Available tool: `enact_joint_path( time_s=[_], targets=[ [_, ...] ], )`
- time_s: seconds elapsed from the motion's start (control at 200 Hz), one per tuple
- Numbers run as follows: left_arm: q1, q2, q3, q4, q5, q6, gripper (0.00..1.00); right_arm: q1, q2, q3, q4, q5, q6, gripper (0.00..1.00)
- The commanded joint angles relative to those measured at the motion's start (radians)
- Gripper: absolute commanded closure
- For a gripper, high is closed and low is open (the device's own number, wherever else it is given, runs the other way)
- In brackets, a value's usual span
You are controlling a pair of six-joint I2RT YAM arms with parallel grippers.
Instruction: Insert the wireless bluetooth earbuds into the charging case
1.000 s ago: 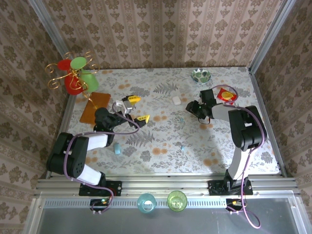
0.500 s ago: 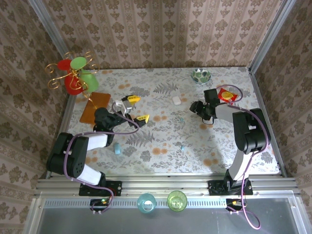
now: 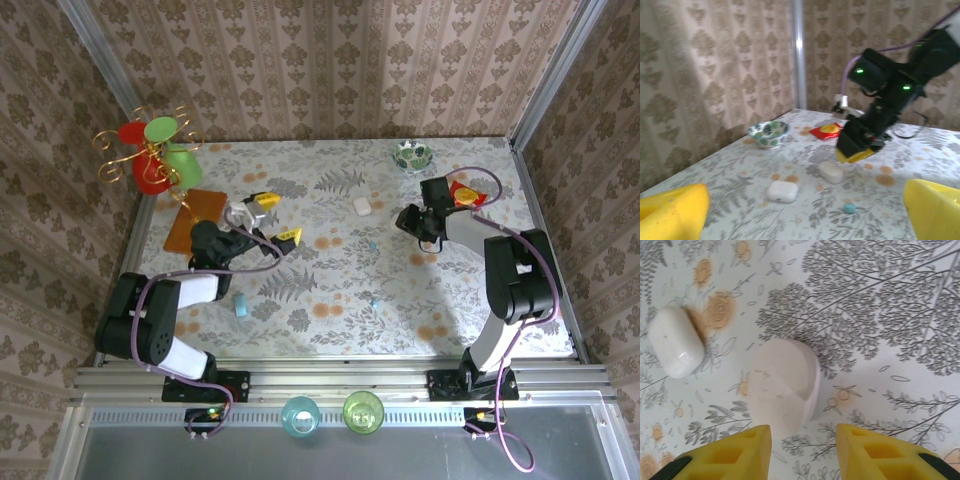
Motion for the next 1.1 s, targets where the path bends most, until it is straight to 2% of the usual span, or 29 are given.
enact_joint_path(
  time_s=[0.0,0.1,0.26,0.43,0.515,0.56,0.605,0.635,0.675,0.84,0.96,1.095],
  targets=[
    [0.029,-0.064,-0.068,0.016,-0.143,-0.045,0.0,0.054,-0.077,0.046,-0.046,0.027,-0.063,0.54],
    [0.026,-0.164,-0.123,-0.092,-0.277,0.004,0.0,0.105,-0.118,0.055,-0.045,0.026,-0.104,0.47],
    [-0.015,-0.392,-0.137,-0.488,-0.545,0.076,0.0,0.23,-0.151,0.085,-0.042,0.029,-0.198,0.37],
    [-0.074,-0.622,-0.066,-1.021,-0.857,0.002,0.0,0.313,-0.152,0.106,-0.048,0.026,-0.233,0.33],
    [-0.129,-0.694,-0.023,-1.243,-0.939,-0.055,0.0,0.318,-0.152,0.101,-0.035,0.007,-0.238,0.31],
    [-0.16,-0.722,0.004,-1.358,-1.0,-0.111,0.0,0.318,-0.155,0.095,-0.021,-0.01,-0.254,0.22],
    [-0.189,-0.742,0.035,-1.469,-1.051,-0.181,0.0,0.32,-0.159,0.087,-0.015,-0.016,-0.264,0.18],
    [-0.191,-0.748,0.053,-1.539,-1.067,-0.216,0.0,0.32,-0.162,0.084,-0.01,-0.018,-0.267,0.16],
    [-0.236,-0.745,0.08,-1.63,-1.083,-0.251,0.0,0.319,-0.168,0.075,-0.004,-0.018,-0.271,0.14],
    [-0.289,-0.691,0.199,-1.985,-1.127,-0.401,0.0,0.318,-0.181,0.052,0.005,-0.008,-0.293,0.12],
    [-0.292,-0.669,0.212,-2.094,-1.085,-0.447,0.0,0.318,-0.189,0.036,0.018,-0.006,-0.296,0.12],
    [-0.295,-0.657,0.164,-2.108,-1.034,-0.458,0.0,0.316,-0.2,0.026,0.021,0.0,-0.299,0.12]
  ],
)
